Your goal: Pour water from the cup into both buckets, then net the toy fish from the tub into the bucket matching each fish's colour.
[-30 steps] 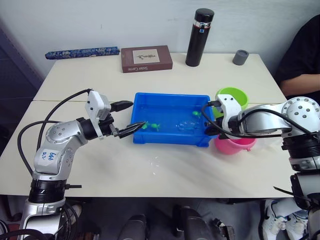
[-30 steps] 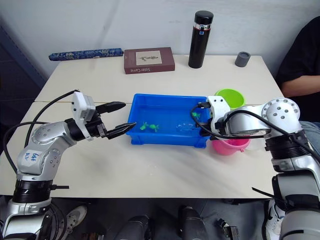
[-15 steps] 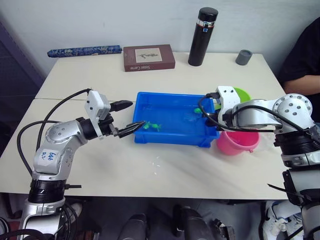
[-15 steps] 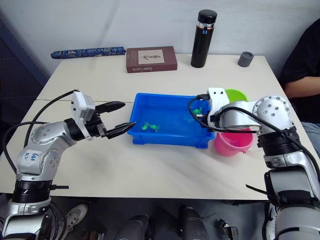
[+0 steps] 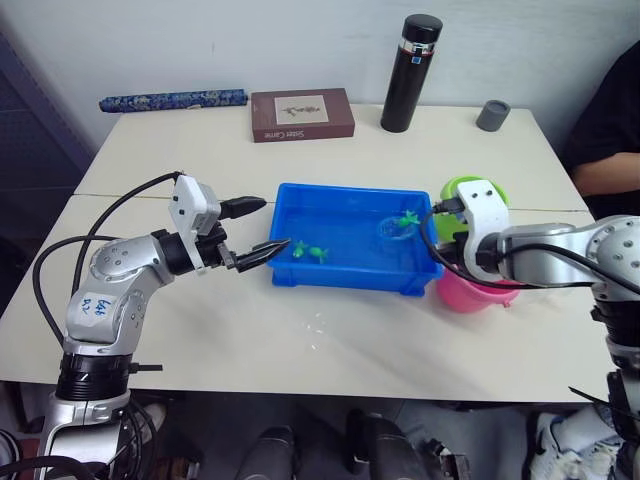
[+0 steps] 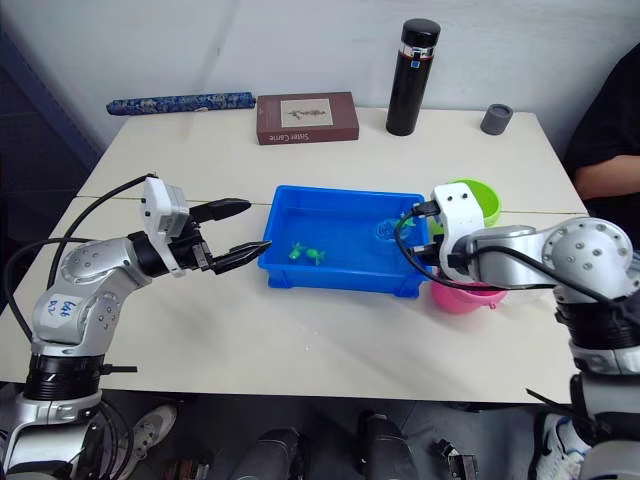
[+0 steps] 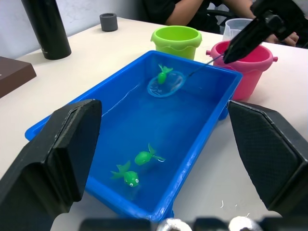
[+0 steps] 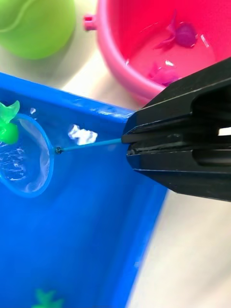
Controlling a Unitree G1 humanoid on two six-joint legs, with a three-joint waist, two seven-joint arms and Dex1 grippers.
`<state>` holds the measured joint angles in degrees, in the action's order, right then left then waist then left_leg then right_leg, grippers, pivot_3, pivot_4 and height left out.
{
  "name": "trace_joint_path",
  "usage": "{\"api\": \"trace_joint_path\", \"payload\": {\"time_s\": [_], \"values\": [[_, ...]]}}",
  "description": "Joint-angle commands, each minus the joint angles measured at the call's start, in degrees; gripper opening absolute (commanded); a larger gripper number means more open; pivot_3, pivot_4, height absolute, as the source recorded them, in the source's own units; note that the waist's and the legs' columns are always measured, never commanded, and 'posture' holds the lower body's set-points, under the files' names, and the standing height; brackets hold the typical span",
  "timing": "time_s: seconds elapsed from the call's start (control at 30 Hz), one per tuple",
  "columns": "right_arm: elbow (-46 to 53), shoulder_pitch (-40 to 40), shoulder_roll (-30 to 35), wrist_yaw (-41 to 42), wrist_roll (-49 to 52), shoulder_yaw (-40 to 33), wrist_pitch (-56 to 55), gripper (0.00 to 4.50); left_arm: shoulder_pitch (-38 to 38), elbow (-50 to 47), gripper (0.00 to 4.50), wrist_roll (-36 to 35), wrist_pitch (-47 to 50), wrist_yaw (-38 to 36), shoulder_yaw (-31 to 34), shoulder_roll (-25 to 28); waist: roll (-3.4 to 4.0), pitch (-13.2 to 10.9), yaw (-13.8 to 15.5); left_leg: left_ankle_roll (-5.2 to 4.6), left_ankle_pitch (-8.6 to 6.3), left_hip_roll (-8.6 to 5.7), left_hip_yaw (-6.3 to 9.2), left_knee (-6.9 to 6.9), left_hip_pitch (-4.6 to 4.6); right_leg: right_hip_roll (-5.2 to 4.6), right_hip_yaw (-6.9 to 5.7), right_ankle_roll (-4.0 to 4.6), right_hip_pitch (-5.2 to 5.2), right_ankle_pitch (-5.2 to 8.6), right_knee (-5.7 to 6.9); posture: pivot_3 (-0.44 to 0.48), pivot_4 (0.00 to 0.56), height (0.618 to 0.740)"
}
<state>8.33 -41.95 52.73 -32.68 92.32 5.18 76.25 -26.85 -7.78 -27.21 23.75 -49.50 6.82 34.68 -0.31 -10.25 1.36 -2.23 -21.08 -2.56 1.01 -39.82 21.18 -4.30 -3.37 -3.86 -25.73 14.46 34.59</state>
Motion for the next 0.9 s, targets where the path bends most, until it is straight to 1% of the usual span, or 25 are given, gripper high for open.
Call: {"api": "trace_joint_path", "payload": {"time_s": [0.03, 0.23, 0.33, 0.43, 0.67, 0.77, 0.9], "values": [[5.4, 2.6, 2.4, 12.4, -6.9, -4.0, -2.5, 0.00, -1.1, 0.2, 4.47, -1.2, -0.7, -1.4, 1.7, 1.3, 0.00, 0.0, 0.0, 0.00, 0.00, 0.00, 0.00, 0.00, 0.00, 0.00, 0.00, 0.00, 0.00, 0.00, 0.00, 0.000, 0.150, 0.739], [9.3, 10.3, 4.2, 30.3, -20.0, -6.8, -9.3, 0.00, -3.0, 2.6, 4.47, -0.7, -1.5, -3.4, 1.4, 2.5, 0.00, 0.0, 0.1, -0.03, -0.02, -0.01, 0.00, -0.01, 0.00, 0.01, 0.01, -0.01, 0.00, -0.01, 0.00, 0.000, 0.150, 0.739], [10.8, 14.0, 4.2, 36.9, -24.5, -9.0, -12.9, 0.00, -4.0, 3.8, 4.47, -0.6, -2.0, -4.4, 1.1, 2.6, 0.00, 0.0, 0.1, -0.03, -0.02, -0.02, 0.00, 0.00, -0.01, 0.01, 0.01, -0.01, 0.01, -0.01, 0.00, 0.000, 0.150, 0.739], [10.8, 17.1, 3.4, 41.7, -27.4, -12.5, -16.1, 0.00, -5.8, 5.6, 4.47, -0.3, -2.5, -5.6, 0.4, 2.6, 0.00, 0.0, 0.2, -0.03, -0.02, -0.03, 0.00, -0.02, -0.01, 0.01, 0.00, -0.03, 0.01, -0.02, 0.00, 0.000, 0.150, 0.739], [8.9, 18.4, 2.5, 45.7, -31.9, -19.5, -18.5, 0.00, -9.8, 9.0, 4.47, 0.4, -3.8, -8.2, -1.1, 2.0, 0.00, 0.0, 0.2, -0.03, -0.02, -0.05, 0.00, -0.11, -0.02, 0.01, 0.00, -0.05, 0.02, -0.03, 0.06, 0.000, 0.150, 0.739], [4.9, 18.5, 3.9, 47.3, -35.9, -22.7, -19.8, 0.00, -11.8, 10.2, 4.47, 0.7, -4.0, -8.8, -1.9, 1.5, 0.00, 0.0, 0.2, -0.02, -0.02, -0.06, 0.00, -0.13, -0.04, 0.01, 0.00, -0.05, 0.03, -0.03, 0.08, 0.000, 0.150, 0.739], [1.7, 17.9, 4.0, 48.9, -39.1, -25.0, -20.2, 0.00, -12.0, 11.1, 4.47, 0.9, -4.6, -9.2, -2.0, 1.6, 0.00, 0.0, 0.2, -0.02, -0.02, -0.09, 0.00, -0.14, -0.02, -0.01, 0.01, -0.07, 0.03, -0.04, 0.09, 0.000, 0.150, 0.739]]}}
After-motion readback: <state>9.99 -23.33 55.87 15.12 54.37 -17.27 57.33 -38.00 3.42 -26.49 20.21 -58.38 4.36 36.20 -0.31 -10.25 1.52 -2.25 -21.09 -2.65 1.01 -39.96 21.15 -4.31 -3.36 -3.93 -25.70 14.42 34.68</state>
